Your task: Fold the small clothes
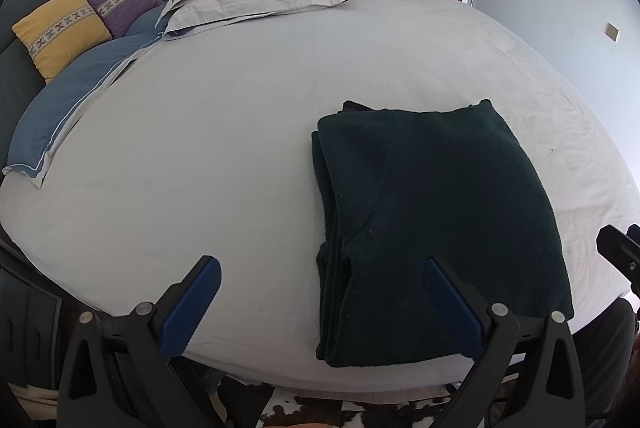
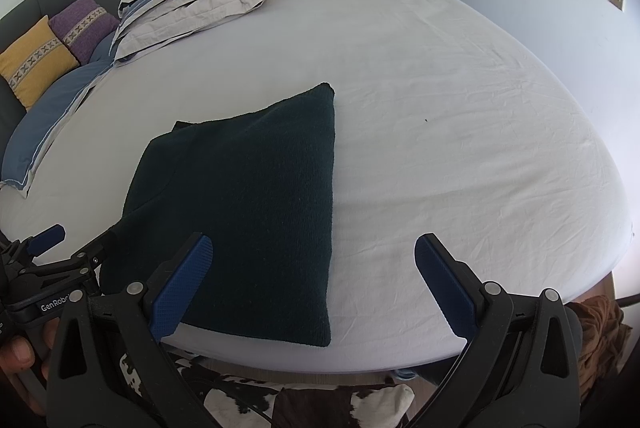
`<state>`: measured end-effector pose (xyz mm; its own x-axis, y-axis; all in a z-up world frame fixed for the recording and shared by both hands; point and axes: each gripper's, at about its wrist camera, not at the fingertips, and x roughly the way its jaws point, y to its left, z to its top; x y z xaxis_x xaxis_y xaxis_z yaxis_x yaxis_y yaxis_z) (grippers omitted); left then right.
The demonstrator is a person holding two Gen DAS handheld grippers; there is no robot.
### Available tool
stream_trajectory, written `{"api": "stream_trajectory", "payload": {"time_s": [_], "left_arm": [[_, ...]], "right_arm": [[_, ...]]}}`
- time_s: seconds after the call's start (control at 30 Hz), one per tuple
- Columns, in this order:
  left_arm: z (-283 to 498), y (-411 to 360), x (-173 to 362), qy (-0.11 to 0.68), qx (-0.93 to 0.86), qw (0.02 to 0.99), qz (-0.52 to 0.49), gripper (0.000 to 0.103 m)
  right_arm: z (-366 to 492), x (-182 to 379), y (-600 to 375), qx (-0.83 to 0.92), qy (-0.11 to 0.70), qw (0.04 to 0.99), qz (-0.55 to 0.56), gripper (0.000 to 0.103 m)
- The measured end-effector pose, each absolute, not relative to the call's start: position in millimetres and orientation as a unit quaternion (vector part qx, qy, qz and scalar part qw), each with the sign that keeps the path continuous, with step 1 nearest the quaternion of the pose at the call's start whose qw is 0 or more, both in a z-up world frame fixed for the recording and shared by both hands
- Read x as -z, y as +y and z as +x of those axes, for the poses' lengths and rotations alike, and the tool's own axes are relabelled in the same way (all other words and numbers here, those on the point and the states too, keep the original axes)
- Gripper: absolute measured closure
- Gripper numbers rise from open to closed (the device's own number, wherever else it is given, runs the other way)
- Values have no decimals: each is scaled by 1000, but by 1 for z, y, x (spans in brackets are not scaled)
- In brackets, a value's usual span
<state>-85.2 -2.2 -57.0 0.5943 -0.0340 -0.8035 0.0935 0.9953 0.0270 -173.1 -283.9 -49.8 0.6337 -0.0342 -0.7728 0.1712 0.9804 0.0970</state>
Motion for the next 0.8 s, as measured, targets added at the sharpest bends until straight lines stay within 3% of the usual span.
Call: {"api": "stream_trajectory", "payload": {"time_s": [0.8], "left_arm": [[-85,-4,62,455,35,889,36,0]], "right_arm": [[-175,53,-283,56,426,899,82,0]]}}
